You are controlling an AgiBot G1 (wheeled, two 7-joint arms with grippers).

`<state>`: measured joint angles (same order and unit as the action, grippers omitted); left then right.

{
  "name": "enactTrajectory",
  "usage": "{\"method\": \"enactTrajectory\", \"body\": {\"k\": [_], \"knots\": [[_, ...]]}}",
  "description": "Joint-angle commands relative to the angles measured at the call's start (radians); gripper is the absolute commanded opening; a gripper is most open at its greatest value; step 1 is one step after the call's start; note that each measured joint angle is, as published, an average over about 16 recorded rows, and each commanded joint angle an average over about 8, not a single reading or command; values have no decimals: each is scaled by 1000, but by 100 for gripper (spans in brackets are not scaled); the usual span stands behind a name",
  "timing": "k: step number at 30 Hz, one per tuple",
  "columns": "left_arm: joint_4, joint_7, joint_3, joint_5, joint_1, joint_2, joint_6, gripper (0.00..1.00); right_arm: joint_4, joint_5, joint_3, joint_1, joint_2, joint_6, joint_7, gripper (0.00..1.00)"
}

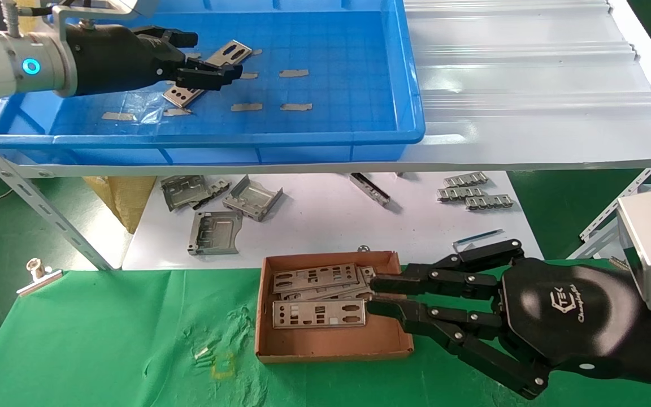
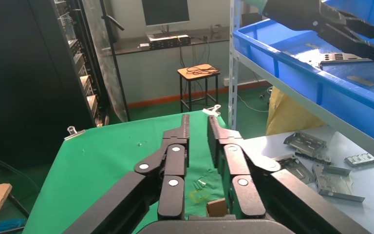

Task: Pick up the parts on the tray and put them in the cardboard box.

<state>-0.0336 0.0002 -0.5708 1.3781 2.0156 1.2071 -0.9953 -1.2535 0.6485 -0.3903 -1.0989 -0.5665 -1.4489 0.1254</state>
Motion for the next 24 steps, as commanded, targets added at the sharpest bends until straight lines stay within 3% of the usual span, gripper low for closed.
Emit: {"method": "enactTrajectory", "body": {"k": [1,6,8,24], "knots": [[13,-3,-4,6,4,14,24,76,0,0,0,0,0,0,0,100],[32,-19,-12,18,8,34,56,14,0,0,0,0,0,0,0,100],[37,-26,-15,23,10,38,61,0,0,0,0,0,0,0,0,100],[37,-41,-27,40,13,41,53,0,0,0,0,0,0,0,0,100]]}}
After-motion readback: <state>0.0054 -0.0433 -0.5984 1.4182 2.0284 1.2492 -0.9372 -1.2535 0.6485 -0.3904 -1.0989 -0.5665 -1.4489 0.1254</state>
